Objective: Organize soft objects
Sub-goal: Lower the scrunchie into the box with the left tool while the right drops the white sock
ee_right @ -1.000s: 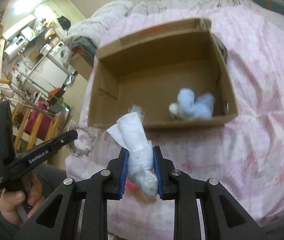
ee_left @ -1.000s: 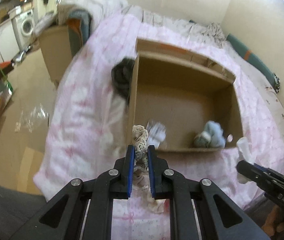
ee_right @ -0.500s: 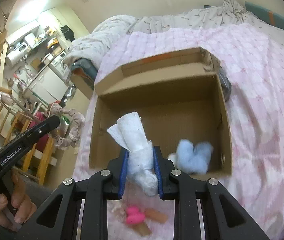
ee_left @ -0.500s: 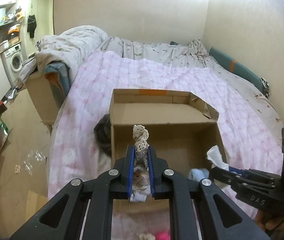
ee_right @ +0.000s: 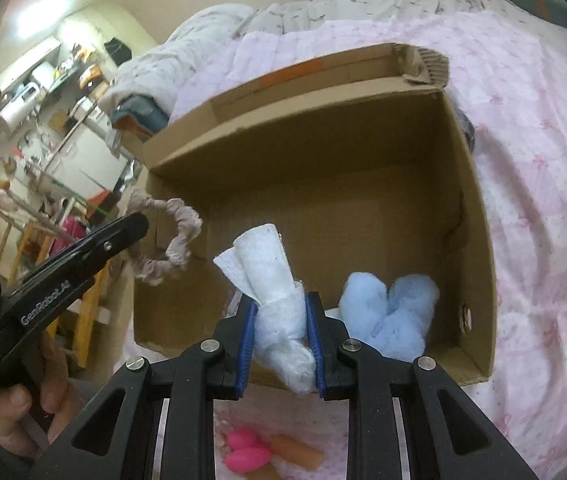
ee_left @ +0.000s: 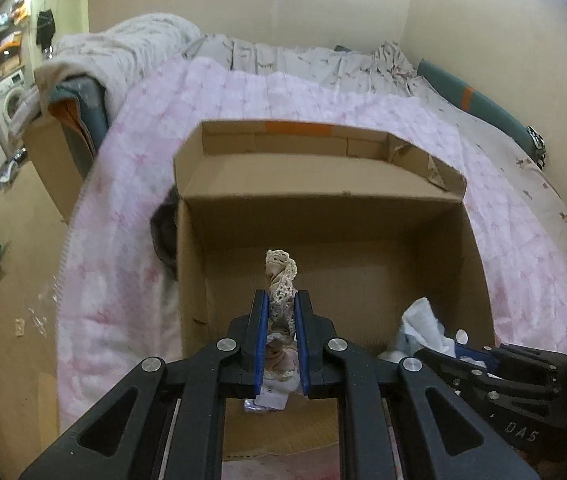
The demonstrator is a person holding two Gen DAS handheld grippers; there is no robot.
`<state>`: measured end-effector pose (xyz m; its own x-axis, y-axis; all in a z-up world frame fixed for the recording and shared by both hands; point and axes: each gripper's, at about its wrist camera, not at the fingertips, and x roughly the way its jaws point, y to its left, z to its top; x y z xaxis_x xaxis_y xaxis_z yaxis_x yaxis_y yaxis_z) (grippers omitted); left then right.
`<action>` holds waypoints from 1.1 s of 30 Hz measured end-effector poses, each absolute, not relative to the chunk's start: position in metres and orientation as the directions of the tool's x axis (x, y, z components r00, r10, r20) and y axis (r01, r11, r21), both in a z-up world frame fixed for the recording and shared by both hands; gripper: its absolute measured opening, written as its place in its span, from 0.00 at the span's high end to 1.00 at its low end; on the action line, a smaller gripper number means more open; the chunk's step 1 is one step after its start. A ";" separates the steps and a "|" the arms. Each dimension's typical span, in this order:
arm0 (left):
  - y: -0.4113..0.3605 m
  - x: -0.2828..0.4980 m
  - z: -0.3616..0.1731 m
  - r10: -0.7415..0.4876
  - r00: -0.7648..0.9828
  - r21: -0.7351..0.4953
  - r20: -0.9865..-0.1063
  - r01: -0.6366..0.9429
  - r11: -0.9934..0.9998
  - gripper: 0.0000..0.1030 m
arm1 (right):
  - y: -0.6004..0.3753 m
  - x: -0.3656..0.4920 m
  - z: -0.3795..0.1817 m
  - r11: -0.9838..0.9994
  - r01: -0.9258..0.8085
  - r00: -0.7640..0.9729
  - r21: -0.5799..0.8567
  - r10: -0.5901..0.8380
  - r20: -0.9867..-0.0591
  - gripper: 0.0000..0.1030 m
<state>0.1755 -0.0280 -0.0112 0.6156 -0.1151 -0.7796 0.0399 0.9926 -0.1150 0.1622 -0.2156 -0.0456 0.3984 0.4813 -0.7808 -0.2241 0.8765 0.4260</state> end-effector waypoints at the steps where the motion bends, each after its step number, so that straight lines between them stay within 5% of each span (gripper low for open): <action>1: -0.029 0.175 -0.013 -0.122 0.613 -0.120 -0.780 0.044 0.992 0.88 | -0.214 0.163 -0.047 0.879 -0.225 0.395 0.420 0.476 -0.786 0.75; 14: -0.036 0.172 -0.030 -0.116 0.574 -0.101 -0.810 0.059 0.993 0.88 | -0.196 0.169 -0.071 0.901 -0.206 0.309 0.383 0.431 -0.848 0.74; 33: -0.034 0.168 -0.030 -0.127 0.559 -0.118 -0.819 0.054 0.992 0.84 | -0.208 0.167 -0.064 0.893 -0.197 0.355 0.406 0.451 -0.819 0.74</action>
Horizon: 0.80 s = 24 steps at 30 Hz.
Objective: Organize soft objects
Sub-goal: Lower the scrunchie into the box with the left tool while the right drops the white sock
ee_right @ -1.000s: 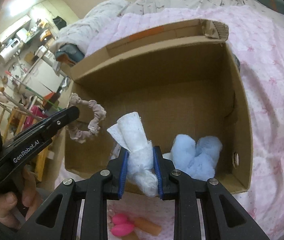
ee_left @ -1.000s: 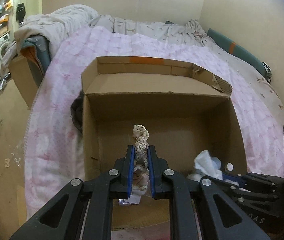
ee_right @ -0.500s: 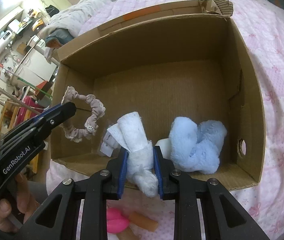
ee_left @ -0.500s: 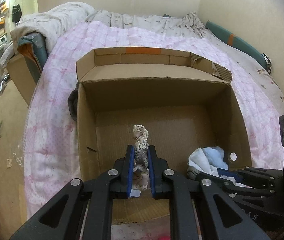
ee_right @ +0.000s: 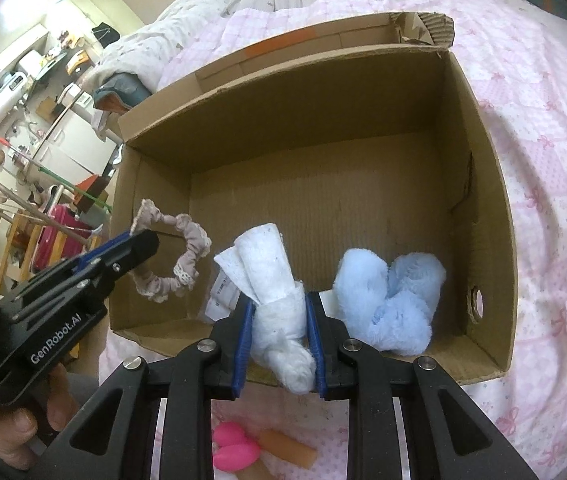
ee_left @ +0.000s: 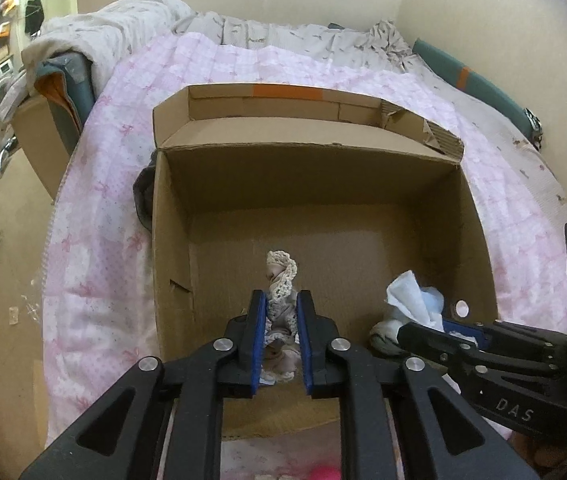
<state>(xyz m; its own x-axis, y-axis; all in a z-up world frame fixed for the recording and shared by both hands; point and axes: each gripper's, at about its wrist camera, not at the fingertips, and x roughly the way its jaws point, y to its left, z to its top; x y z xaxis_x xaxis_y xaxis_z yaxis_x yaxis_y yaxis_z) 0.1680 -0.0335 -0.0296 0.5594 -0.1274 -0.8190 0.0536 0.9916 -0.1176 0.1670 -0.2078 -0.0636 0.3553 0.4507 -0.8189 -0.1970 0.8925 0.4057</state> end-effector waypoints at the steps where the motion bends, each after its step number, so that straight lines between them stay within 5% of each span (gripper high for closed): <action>1: -0.034 0.167 -0.029 -0.107 0.565 -0.098 -0.818 0.047 0.994 0.81 | -0.209 0.167 -0.063 0.893 -0.196 0.359 0.406 0.451 -0.817 0.74; 3: -0.034 0.167 -0.029 -0.085 0.568 -0.078 -0.818 0.037 0.996 0.76 | -0.211 0.166 -0.062 0.892 -0.191 0.366 0.411 0.453 -0.813 0.74; 8: -0.030 0.165 -0.025 -0.066 0.589 -0.071 -0.805 0.016 0.997 0.45 | -0.217 0.164 -0.060 0.889 -0.179 0.381 0.422 0.459 -0.803 0.74; 15: -0.027 0.165 -0.022 -0.065 0.597 -0.072 -0.800 0.013 0.997 0.41 | -0.222 0.164 -0.058 0.888 -0.157 0.396 0.433 0.458 -0.796 0.71; 16: -0.027 0.165 -0.022 -0.061 0.597 -0.069 -0.800 0.010 0.998 0.41 | -0.224 0.164 -0.058 0.890 -0.145 0.402 0.432 0.452 -0.796 0.63; 17: -0.027 0.165 -0.022 -0.058 0.598 -0.067 -0.799 0.008 0.998 0.41 | -0.227 0.165 -0.057 0.891 -0.133 0.411 0.435 0.449 -0.793 0.36; 19: -0.026 0.166 -0.021 -0.056 0.600 -0.066 -0.798 0.005 0.998 0.41 | -0.232 0.164 -0.052 0.889 -0.113 0.450 0.444 0.444 -0.775 0.08; 24: -0.025 0.166 -0.022 -0.053 0.596 -0.066 -0.801 0.000 0.998 0.41 | -0.238 0.164 -0.049 0.881 -0.105 0.467 0.462 0.454 -0.759 0.08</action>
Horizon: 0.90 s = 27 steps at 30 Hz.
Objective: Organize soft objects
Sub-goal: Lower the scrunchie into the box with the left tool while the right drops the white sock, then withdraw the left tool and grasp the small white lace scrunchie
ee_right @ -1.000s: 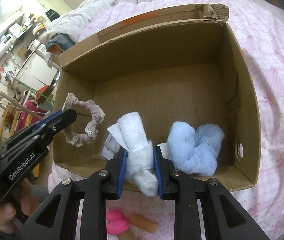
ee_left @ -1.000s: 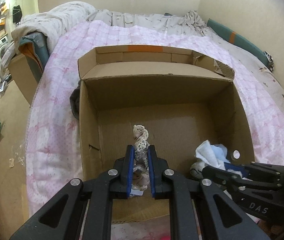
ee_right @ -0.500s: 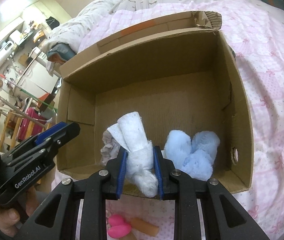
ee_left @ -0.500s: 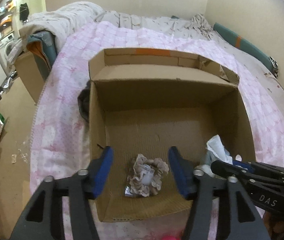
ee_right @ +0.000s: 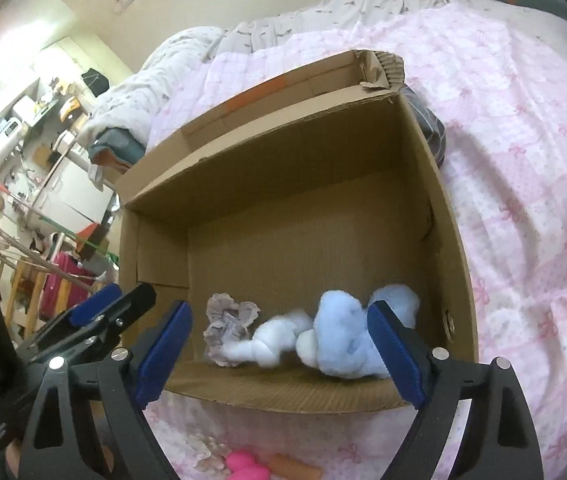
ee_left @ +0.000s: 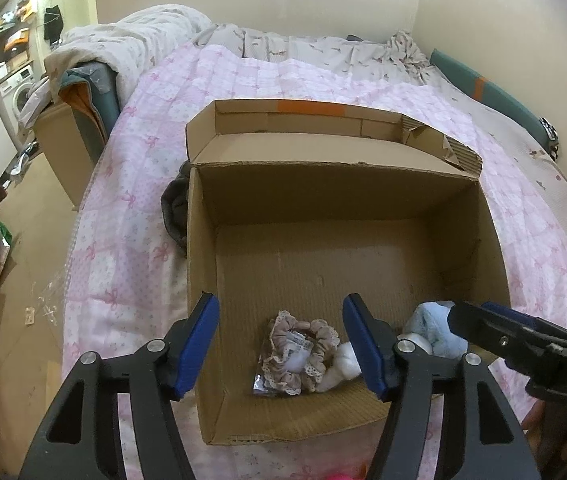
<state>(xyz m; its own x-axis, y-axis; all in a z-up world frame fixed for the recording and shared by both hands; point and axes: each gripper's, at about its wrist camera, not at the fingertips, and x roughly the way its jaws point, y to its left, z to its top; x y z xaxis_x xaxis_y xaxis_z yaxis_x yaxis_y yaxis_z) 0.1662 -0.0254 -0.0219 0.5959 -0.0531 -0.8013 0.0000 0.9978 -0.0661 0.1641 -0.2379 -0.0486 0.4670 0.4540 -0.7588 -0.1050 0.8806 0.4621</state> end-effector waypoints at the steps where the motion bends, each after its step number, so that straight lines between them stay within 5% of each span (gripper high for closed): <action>1: -0.026 0.166 -0.021 -0.053 0.595 -0.066 -0.802 -0.001 0.998 0.40 | -0.238 0.163 -0.049 0.882 -0.105 0.464 0.459 0.452 -0.762 0.08; 27: 0.006 0.098 -0.010 -0.035 0.571 -0.105 -0.820 -0.089 0.990 0.40 | -0.256 0.113 -0.038 0.875 -0.087 0.454 0.477 0.461 -0.762 0.08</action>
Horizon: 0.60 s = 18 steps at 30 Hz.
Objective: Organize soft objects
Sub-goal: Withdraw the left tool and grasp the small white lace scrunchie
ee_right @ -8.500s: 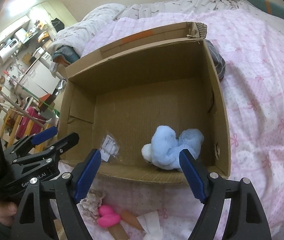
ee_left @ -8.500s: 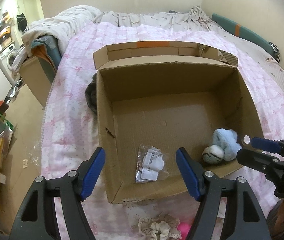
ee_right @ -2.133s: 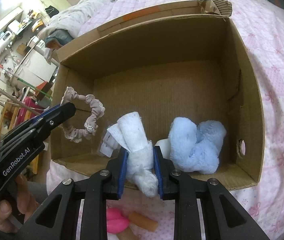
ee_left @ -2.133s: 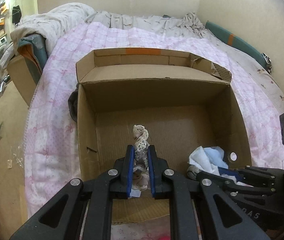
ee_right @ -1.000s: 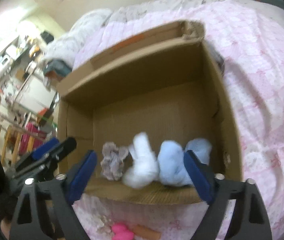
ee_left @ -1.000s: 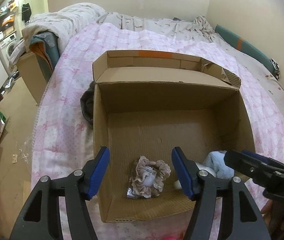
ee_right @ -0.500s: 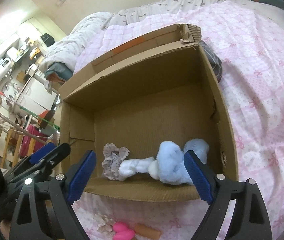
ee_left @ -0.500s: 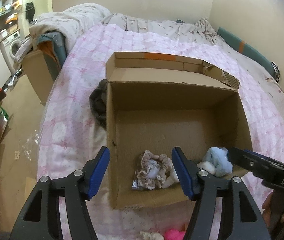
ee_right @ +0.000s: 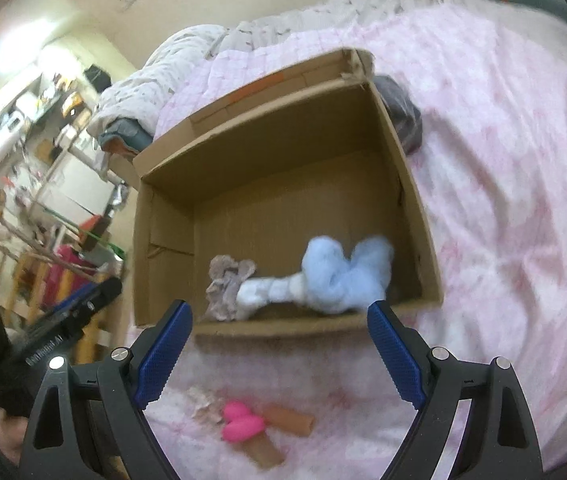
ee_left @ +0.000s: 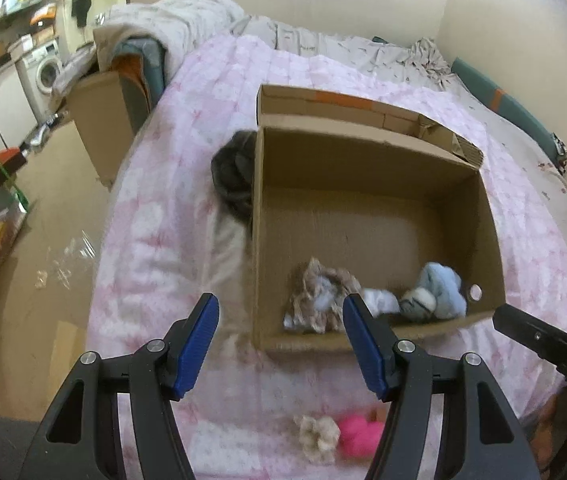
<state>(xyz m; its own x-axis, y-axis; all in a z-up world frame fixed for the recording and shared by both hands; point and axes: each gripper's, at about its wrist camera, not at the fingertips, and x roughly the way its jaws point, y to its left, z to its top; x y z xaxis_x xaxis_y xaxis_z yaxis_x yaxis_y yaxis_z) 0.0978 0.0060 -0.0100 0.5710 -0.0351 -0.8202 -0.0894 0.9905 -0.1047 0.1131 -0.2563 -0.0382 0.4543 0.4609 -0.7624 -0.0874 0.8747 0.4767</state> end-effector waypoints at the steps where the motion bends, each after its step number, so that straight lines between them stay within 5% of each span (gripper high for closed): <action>1: 0.006 0.094 -0.011 -0.052 0.565 -0.118 -0.824 -0.081 0.990 0.40 | -0.256 0.110 -0.038 0.876 -0.087 0.455 0.475 0.459 -0.763 0.08; 18: 0.003 0.054 -0.042 -0.058 0.442 -0.116 -0.895 -0.105 0.988 0.40 | -0.241 0.062 -0.053 0.892 -0.106 0.410 0.440 0.442 -0.798 0.08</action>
